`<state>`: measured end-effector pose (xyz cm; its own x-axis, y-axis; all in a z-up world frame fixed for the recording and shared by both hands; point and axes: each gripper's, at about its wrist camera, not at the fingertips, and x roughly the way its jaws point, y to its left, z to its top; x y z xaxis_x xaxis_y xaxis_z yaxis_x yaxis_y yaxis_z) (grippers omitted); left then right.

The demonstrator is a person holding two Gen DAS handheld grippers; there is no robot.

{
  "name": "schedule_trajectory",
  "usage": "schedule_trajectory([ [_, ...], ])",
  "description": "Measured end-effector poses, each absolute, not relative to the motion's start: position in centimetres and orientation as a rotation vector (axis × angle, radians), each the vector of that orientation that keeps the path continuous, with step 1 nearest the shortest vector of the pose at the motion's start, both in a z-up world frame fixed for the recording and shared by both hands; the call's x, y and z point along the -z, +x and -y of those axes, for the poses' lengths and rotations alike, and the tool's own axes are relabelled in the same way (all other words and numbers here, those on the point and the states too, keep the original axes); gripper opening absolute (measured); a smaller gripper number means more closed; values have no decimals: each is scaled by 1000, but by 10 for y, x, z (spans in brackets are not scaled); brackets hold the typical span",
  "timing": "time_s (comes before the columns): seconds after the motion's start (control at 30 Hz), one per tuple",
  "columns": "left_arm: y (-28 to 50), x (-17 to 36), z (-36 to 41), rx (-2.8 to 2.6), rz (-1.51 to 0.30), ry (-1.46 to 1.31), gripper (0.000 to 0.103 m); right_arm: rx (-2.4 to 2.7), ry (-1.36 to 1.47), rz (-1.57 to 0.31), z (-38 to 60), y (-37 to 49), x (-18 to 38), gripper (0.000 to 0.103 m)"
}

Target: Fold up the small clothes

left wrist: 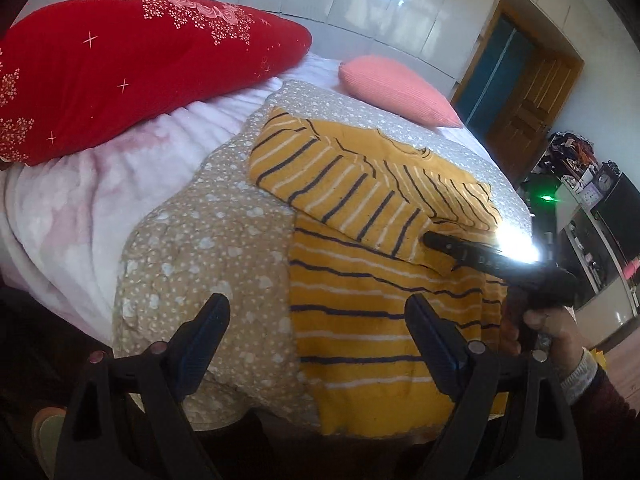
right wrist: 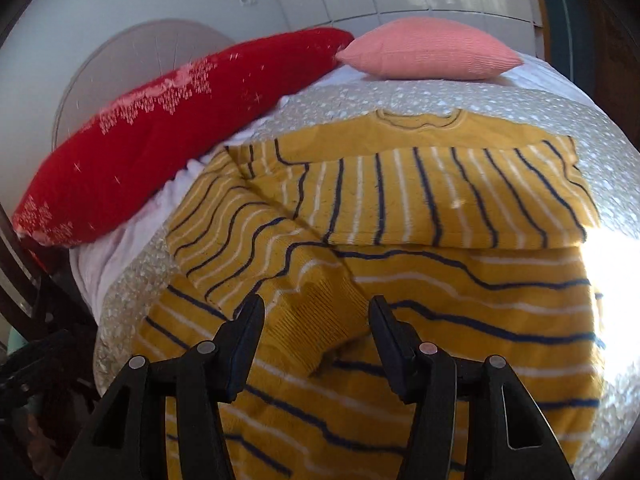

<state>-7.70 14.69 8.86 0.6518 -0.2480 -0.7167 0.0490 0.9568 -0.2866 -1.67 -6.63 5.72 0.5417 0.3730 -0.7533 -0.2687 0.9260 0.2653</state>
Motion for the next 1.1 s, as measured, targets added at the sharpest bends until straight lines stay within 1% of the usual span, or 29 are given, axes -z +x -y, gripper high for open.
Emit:
schedule_trajectory([
  [0.07,-79,-87,-153,157,-841,-250,88,-388,72,-998,50,-3,-40,26],
  [0.1,-79,-86,-156,151,-838,-250,88,-385,43,-1014,46,-1,-38,13],
  [0.13,-79,-85,-160,145,-835,-251,88,-394,34,-1007,44,-1,-43,12],
  [0.33,-60,-66,-176,127,-869,-301,88,-388,94,-843,82,-1,-115,11],
  [0.43,-49,-59,-172,147,-885,-313,88,-287,101,-818,123,12,-130,11],
  [0.5,-39,-51,-166,168,-905,-316,88,-186,128,-855,156,29,-120,12],
  [0.53,-35,-47,-162,179,-920,-322,88,-149,157,-896,174,38,-108,15],
  [0.6,-28,-41,-157,197,-947,-340,88,-49,179,-993,203,51,-80,16],
  [0.63,-24,-37,-153,209,-959,-354,88,-3,192,-1011,214,50,-73,21],
  [0.67,-23,-34,-151,215,-969,-360,88,-4,233,-998,223,42,-70,22],
  [0.73,-19,-27,-146,227,-991,-367,88,-19,300,-947,234,18,-73,34],
  [0.8,-16,-24,-141,220,-993,-359,89,5,311,-914,243,-11,-75,42],
  [0.87,-15,-24,-136,220,-989,-353,91,17,326,-908,248,-37,-72,43],
  [1.0,-12,-21,-132,276,-985,-415,91,-31,416,-959,253,-80,-52,43],
  [1.07,-14,-19,-131,282,-987,-447,91,-101,506,-981,249,-96,-39,43],
  [1.1,-15,-19,-130,290,-991,-457,91,-147,572,-988,246,-105,-30,45],
])
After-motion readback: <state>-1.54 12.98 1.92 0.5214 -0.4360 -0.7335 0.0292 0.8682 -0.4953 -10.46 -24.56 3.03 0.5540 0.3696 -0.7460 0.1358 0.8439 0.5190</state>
